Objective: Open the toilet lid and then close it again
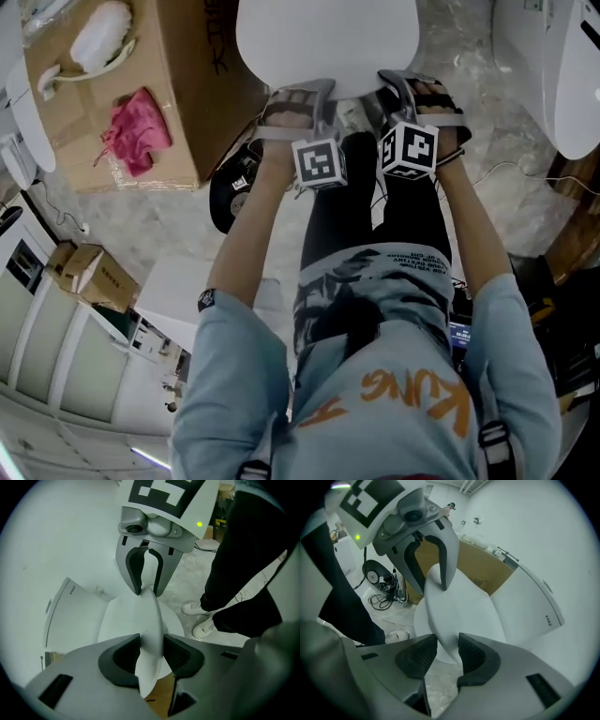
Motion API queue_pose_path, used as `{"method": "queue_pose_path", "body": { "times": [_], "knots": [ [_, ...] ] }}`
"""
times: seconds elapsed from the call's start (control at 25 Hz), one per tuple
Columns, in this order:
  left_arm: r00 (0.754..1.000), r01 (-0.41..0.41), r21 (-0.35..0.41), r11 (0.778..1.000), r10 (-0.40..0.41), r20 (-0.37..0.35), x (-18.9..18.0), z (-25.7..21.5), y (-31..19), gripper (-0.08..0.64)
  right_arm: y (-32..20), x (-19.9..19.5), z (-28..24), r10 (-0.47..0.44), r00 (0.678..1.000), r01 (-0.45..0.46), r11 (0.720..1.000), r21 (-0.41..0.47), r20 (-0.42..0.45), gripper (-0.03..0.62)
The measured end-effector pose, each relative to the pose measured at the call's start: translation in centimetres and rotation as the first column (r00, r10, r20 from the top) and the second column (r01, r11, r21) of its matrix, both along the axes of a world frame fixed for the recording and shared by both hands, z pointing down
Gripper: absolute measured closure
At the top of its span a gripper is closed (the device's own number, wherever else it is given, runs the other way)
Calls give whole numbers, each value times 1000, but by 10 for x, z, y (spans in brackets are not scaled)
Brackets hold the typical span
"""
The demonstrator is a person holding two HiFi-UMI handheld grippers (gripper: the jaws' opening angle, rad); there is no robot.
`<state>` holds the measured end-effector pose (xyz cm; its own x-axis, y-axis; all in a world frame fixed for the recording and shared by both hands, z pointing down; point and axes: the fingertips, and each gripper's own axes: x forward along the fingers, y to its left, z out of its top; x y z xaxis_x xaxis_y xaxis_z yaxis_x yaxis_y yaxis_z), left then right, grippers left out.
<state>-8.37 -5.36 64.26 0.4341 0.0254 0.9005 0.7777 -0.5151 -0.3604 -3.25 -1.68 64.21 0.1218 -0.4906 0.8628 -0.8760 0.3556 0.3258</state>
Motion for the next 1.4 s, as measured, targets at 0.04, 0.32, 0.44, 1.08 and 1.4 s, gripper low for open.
{"method": "queue_pose_path", "body": {
  "times": [0.04,0.32,0.44,1.08,1.4],
  "knots": [
    [1000,8,7,1000,-8,4,-3,13,1,391,0,-1,12,-5,1000,4,1000,-4,-13,431],
    [999,-26,59,998,23,47,-18,82,12,373,10,-16,81,-34,999,33,998,-62,-15,422],
    [998,-49,95,994,43,56,-26,109,13,371,11,-20,106,-50,999,48,994,-94,-20,419],
    [961,124,83,989,-140,239,-30,166,-6,361,10,-22,149,47,964,-14,992,-128,262,492],
    [850,526,-95,845,-520,80,-16,49,-28,501,6,-9,40,314,860,-336,942,-16,403,543]
  ]
}}
